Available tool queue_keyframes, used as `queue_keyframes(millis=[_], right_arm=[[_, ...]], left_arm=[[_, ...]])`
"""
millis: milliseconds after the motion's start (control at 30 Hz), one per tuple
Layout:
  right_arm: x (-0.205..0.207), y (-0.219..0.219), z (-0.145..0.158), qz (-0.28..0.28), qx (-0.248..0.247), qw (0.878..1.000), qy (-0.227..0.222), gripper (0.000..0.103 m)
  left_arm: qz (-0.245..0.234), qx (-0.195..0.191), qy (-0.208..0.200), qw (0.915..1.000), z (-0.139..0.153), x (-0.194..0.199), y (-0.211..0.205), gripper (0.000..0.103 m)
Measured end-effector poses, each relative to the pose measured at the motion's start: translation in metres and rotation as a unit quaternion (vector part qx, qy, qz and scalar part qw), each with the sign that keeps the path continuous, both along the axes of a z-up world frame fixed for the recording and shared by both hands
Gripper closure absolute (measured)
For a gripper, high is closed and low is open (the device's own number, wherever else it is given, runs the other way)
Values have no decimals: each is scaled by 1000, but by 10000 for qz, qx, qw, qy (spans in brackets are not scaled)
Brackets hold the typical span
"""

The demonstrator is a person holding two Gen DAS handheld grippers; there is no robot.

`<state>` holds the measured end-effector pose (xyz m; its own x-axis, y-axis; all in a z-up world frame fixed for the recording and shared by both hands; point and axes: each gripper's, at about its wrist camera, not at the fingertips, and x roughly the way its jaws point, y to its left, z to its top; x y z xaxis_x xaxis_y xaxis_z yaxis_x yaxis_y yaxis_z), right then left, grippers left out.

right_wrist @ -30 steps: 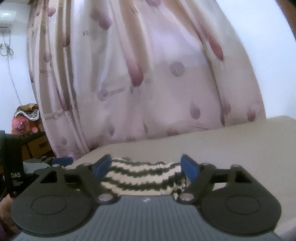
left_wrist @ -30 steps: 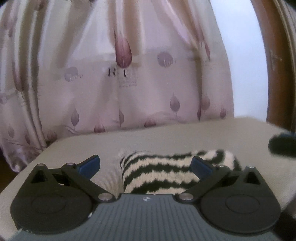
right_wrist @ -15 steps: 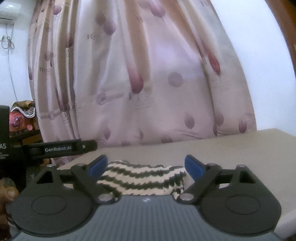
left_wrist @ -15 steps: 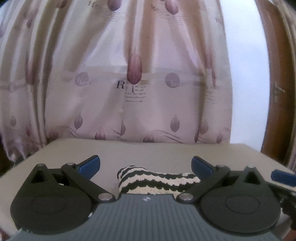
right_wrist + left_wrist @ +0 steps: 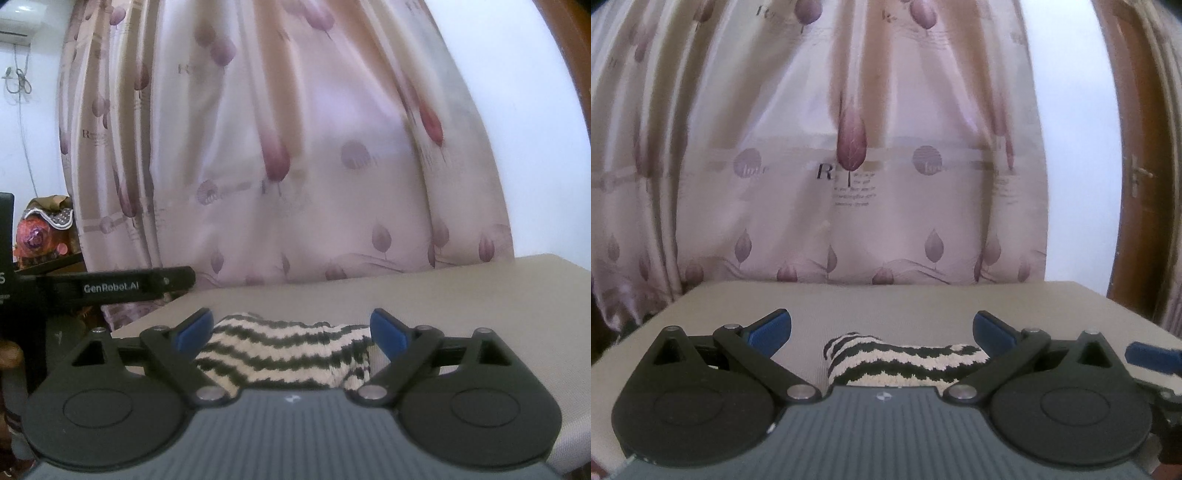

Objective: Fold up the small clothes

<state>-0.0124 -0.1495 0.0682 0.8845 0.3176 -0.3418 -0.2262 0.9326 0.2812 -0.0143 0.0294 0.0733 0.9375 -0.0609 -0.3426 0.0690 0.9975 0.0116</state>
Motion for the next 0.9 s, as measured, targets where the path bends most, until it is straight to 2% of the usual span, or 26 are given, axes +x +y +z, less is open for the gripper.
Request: queue_keyframes(millis=[633,900], right_arm=[[-1,4,-3,-53,-130,9999,55,10],[1,6,-4,-20,-194,9998,103,10]], left_arm=[[23,97,48,9999,-4,4,2,0],[69,157,188,9997,-11,8,1,0]])
